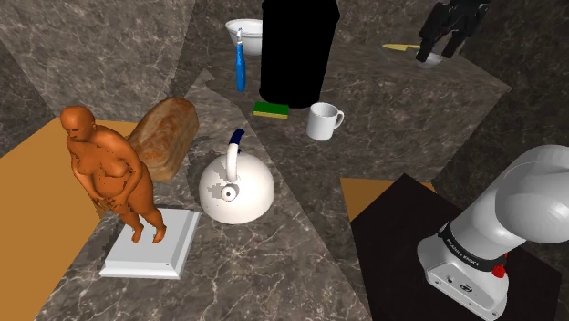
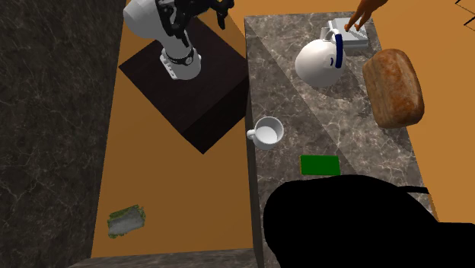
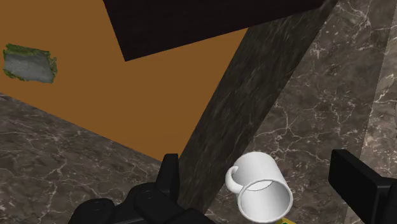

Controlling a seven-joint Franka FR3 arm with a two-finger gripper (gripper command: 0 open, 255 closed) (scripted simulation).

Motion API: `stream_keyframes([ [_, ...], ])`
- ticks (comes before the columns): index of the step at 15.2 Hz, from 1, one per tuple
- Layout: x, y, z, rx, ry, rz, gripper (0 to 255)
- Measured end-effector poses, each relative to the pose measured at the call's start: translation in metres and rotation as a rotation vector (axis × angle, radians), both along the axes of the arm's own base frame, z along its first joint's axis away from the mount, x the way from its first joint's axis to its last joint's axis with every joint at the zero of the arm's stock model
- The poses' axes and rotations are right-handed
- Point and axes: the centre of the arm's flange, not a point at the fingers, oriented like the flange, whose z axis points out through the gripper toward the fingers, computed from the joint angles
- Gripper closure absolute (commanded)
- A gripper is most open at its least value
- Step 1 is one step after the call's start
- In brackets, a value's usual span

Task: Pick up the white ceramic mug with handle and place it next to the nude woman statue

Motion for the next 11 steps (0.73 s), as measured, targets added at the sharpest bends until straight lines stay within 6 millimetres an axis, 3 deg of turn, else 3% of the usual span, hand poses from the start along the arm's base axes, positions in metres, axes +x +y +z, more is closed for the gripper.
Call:
stream_keyframes([
  [2, 0.004, 0.001, -0.003, 0.0, 0.001, 0.0, 0],
  [5, 0.029, 0.006, -0.023, 0.001, 0.005, 0.0, 0],
  [11, 0.084, 0.023, -0.08, 0.002, 0.014, 0.001, 0],
])
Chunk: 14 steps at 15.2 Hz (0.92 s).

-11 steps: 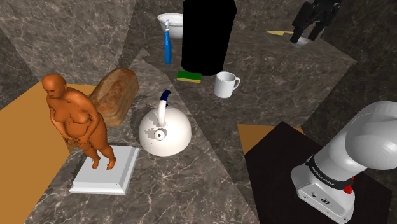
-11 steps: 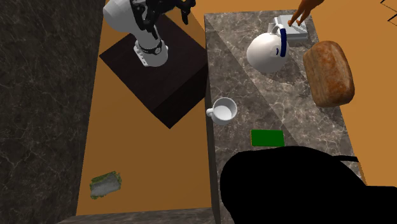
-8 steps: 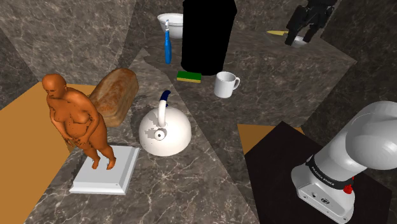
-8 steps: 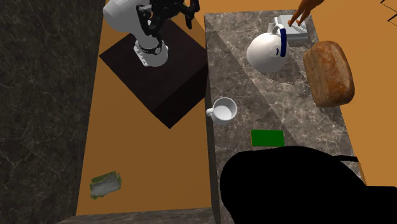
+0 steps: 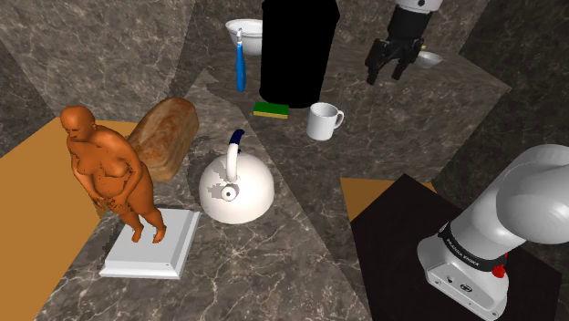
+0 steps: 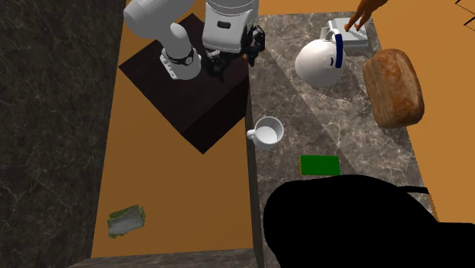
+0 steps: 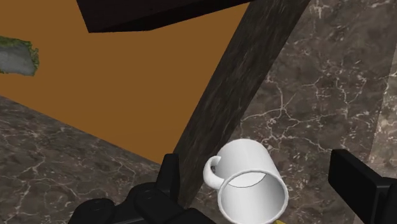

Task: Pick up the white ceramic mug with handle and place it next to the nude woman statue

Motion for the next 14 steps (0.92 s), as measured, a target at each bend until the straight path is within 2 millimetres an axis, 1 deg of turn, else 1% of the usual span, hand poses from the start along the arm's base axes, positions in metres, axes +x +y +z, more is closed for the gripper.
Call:
stream_keyframes([
  [2, 0.024, 0.005, -0.016, 0.0, 0.003, 0.0, 0],
  [5, 0.05, 0.013, -0.044, 0.001, 0.007, 0.001, 0],
  [8, 0.083, 0.019, -0.069, 0.002, 0.01, 0.001, 0],
  [10, 0.098, 0.023, -0.088, 0.002, 0.013, 0.001, 0],
  [12, 0.121, 0.03, -0.107, 0.002, 0.015, 0.001, 0],
  [14, 0.138, 0.037, -0.124, 0.002, 0.018, 0.002, 0],
])
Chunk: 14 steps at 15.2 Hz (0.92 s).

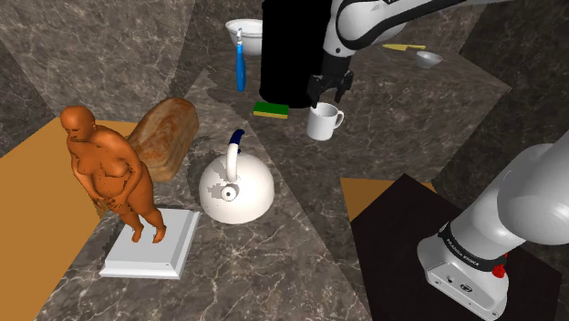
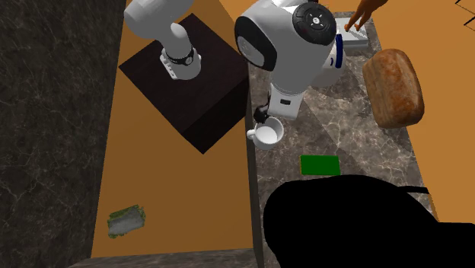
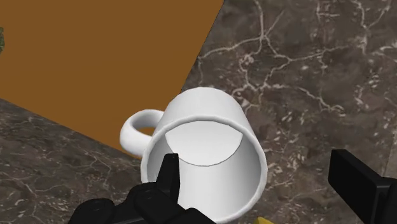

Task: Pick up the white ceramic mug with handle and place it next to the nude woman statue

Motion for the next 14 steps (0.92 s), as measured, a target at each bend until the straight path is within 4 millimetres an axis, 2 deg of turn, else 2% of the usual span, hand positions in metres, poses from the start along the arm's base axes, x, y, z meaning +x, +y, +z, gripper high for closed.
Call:
stream_keyframes([
  [4, 0.03, 0.007, -0.034, 0.001, 0.005, 0.0, 0],
  [10, 0.035, 0.008, -0.065, 0.001, 0.005, 0.0, 0],
  [14, 0.034, 0.008, -0.073, 0.001, 0.005, 0.0, 0],
])
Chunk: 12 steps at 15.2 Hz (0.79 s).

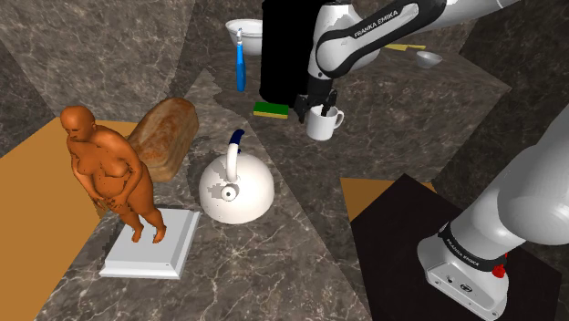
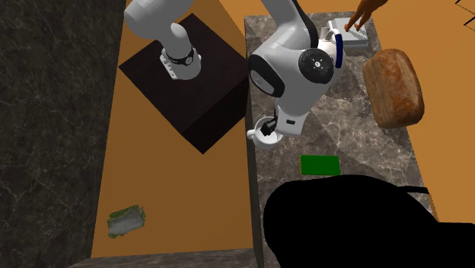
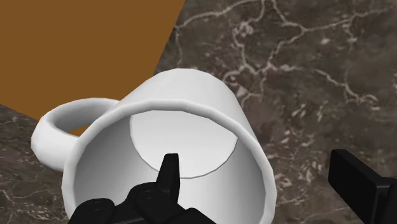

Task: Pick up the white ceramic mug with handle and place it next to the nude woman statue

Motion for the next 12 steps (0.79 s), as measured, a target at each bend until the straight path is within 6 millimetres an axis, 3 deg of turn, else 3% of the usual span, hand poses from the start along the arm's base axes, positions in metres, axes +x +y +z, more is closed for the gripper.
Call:
stream_keyframes([
  [3, 0.0001, -0.0001, -0.0004, 0.0, 0.0, 0.0, 0],
  [4, 0.0001, -0.0001, -0.0005, 0.0, 0.0, 0.0, 255],
  [12, 0.0, 0.0, -0.0004, 0.0, 0.0, 0.0, 255],
])
